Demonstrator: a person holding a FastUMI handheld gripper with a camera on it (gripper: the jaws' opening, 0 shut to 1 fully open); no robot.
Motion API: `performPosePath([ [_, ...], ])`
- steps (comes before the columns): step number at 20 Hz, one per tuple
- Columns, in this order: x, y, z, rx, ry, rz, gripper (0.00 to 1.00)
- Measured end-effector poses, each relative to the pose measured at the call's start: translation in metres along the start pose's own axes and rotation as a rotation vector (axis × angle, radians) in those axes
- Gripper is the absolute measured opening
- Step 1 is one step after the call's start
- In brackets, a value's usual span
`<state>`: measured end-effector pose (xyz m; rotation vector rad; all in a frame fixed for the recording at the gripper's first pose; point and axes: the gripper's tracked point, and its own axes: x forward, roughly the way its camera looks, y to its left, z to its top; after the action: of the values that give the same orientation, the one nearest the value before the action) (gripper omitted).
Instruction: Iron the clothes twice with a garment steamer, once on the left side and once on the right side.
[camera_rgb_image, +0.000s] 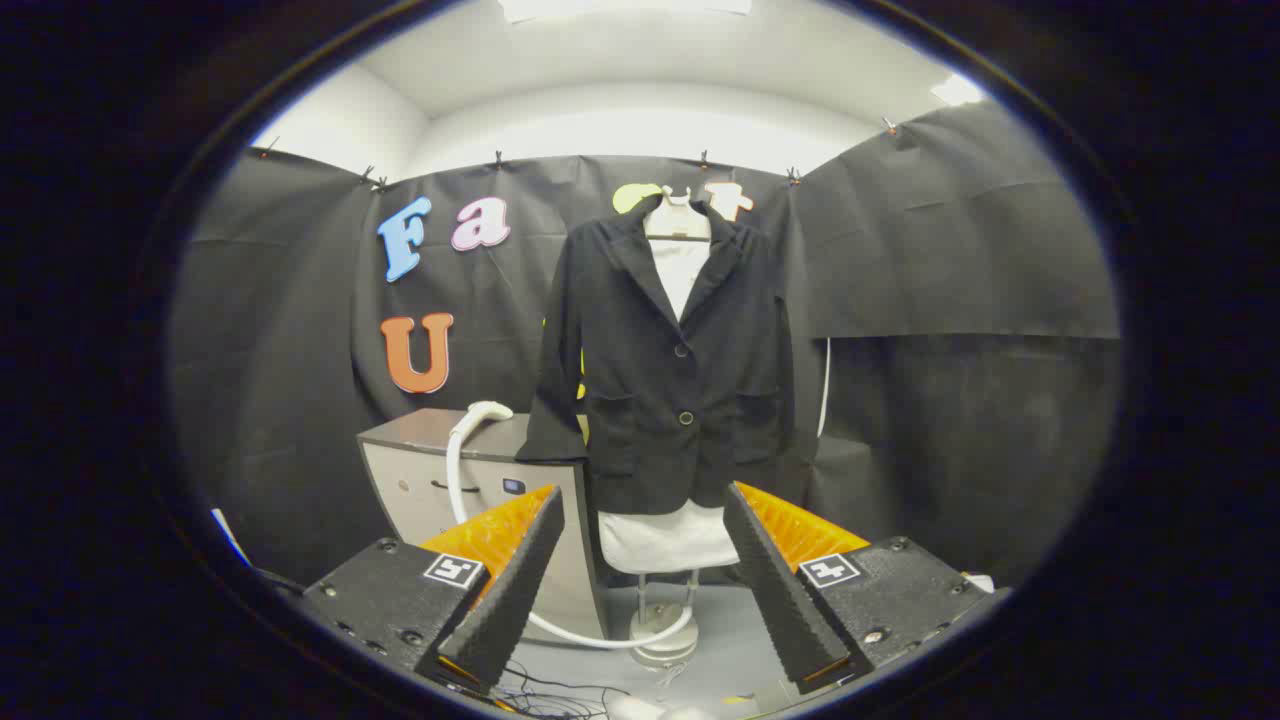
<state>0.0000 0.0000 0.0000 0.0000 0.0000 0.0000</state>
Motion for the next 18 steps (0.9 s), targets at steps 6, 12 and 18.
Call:
performPosePath([
  [6, 0.001, 0.021, -0.007, 0.007, 0.011, 0.023, 1.0],
  [12, 0.008, 0.03, -0.008, 0.005, 0.018, 0.015, 1.0],
  [18, 0.02, 0.04, -0.012, 0.012, 0.041, 0.006, 1.0],
])
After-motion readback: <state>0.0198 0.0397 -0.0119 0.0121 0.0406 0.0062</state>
